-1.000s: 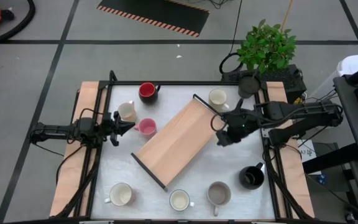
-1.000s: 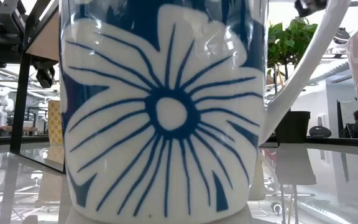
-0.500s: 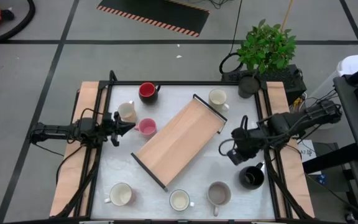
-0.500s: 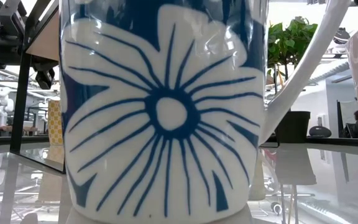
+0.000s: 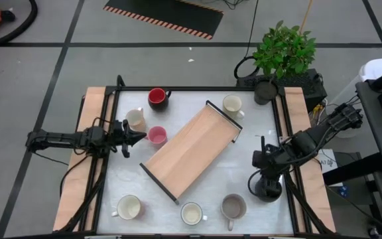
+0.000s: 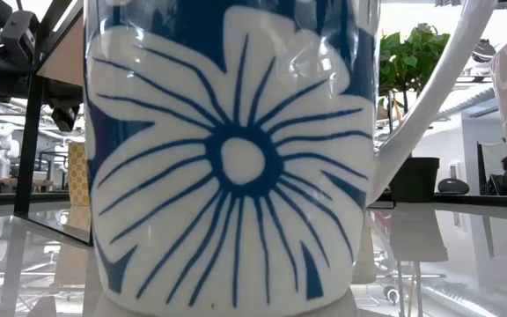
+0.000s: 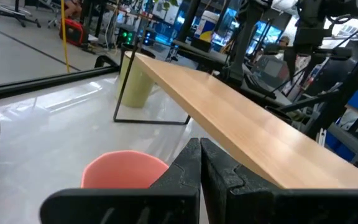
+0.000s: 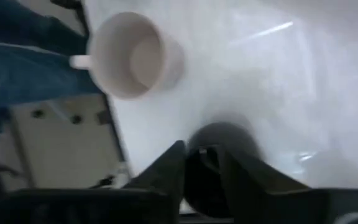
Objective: Place coffee mugs
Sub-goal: Put the right black mug on top of the shelf
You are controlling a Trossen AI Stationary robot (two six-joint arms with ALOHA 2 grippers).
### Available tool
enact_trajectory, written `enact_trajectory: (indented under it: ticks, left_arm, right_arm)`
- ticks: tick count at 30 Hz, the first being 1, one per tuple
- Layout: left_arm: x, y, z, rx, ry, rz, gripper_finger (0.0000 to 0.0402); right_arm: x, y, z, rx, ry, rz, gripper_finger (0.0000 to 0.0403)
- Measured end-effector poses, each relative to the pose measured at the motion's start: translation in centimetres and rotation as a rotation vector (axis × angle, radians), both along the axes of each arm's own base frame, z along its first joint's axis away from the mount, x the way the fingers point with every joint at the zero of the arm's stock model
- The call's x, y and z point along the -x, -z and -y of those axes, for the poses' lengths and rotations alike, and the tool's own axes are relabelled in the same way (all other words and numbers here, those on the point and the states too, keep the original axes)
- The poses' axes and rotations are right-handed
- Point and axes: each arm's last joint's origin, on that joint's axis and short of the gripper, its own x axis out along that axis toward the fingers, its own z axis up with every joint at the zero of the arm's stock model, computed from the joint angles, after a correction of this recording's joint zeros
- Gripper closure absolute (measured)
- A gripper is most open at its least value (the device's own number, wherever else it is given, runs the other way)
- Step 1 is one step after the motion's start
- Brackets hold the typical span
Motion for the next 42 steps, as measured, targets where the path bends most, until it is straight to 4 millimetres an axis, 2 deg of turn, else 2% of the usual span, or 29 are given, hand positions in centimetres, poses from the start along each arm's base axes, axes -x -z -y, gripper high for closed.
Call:
enact_trajectory:
  ticks: [3, 8, 11, 17, 22, 28, 33, 38, 42]
  left_arm:
    - [0.0, 0.0, 0.0, -0.001, 0.000, -0.004, 0.0400]
    - [0.0, 0.1, 0.0, -0.012, 0.000, -0.009, 0.0400]
    - [0.0, 0.1, 0.0, -0.012, 0.000, -0.008, 0.0400]
    - [0.0, 0.0, 0.0, -0.011, 0.000, -0.006, 0.0400]
    - [0.0, 0.1, 0.0, -0.011, 0.000, -0.007, 0.0400]
    - [0.0, 0.1, 0.0, 0.005, -0.001, -0.007, 0.0400]
    - [0.0, 0.1, 0.0, 0.029, -0.001, -0.003, 0.0400]
    - [0.0, 0.1, 0.0, 0.037, -0.002, -0.002, 0.0400]
    - [0.0, 0.1, 0.0, 0.037, -0.002, -0.004, 0.0400]
  right_arm:
    - [0.6, 0.5, 0.4, 0.078, -0.051, -0.050, 0.0248]
    - [1.2, 3.0, 0.4, 0.120, -0.168, -0.131, 0.0196]
    - [1.2, 4.7, 0.4, 0.119, -0.209, -0.157, 0.0185]
    - [1.4, 7.8, 0.4, 0.097, -0.217, -0.217, 0.0192]
    - [1.2, 9.3, 0.1, 0.033, -0.233, -0.203, 0.0205]
    - [1.4, 11.1, 0.2, 0.037, -0.251, -0.200, 0.0236]
    - [1.9, 12.2, 0.4, 0.048, -0.216, -0.246, 0.0296]
    - [1.9, 12.4, 0.5, 0.068, -0.172, -0.257, 0.0388]
    - [1.8, 12.4, 0.4, 0.051, -0.070, -0.270, 0.0394]
